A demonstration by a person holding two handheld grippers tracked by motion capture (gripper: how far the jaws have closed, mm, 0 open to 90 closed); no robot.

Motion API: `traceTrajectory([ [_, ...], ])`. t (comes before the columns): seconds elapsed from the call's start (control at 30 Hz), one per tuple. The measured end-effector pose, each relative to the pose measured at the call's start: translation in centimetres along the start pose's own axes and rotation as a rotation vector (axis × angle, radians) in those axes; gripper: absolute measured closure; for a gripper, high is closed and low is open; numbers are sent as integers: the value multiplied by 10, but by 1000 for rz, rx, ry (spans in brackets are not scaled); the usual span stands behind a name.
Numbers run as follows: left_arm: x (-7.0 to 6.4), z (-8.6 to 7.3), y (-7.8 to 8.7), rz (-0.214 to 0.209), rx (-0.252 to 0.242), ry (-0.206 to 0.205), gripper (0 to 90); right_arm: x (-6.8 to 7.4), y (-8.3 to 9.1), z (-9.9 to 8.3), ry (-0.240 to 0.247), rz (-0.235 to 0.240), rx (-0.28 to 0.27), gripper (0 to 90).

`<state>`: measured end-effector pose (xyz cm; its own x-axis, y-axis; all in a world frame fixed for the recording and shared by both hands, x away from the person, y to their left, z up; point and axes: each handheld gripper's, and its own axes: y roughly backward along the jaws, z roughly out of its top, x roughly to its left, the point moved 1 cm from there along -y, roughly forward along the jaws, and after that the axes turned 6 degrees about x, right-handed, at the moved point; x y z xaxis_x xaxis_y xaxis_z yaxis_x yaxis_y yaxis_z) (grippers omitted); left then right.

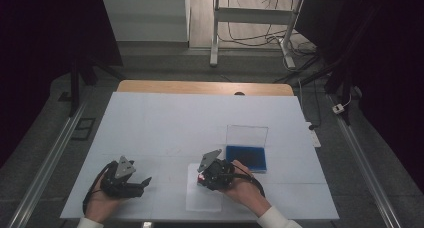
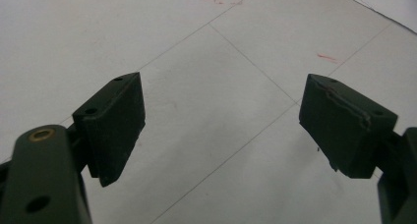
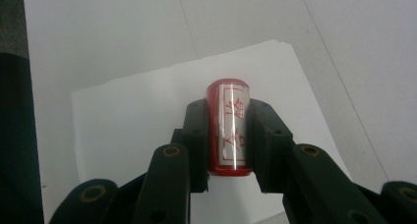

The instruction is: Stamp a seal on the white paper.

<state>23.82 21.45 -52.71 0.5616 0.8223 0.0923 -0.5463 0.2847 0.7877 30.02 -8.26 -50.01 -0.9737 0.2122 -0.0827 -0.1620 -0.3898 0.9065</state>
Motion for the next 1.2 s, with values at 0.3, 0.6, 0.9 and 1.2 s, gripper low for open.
traceTrajectory([
  [0.3,1,0,0,-2,0,1,179,1,1,1,6,-8,-7,702],
  [0.6,1,0,0,0,1,1,179,0,5,1,23,-11,-16,699],
  [0.9,1,-1,0,0,2,1,179,1,7,1,24,-14,-23,698],
  [1.2,1,-1,0,3,4,1,179,3,32,5,2,-22,-124,698],
])
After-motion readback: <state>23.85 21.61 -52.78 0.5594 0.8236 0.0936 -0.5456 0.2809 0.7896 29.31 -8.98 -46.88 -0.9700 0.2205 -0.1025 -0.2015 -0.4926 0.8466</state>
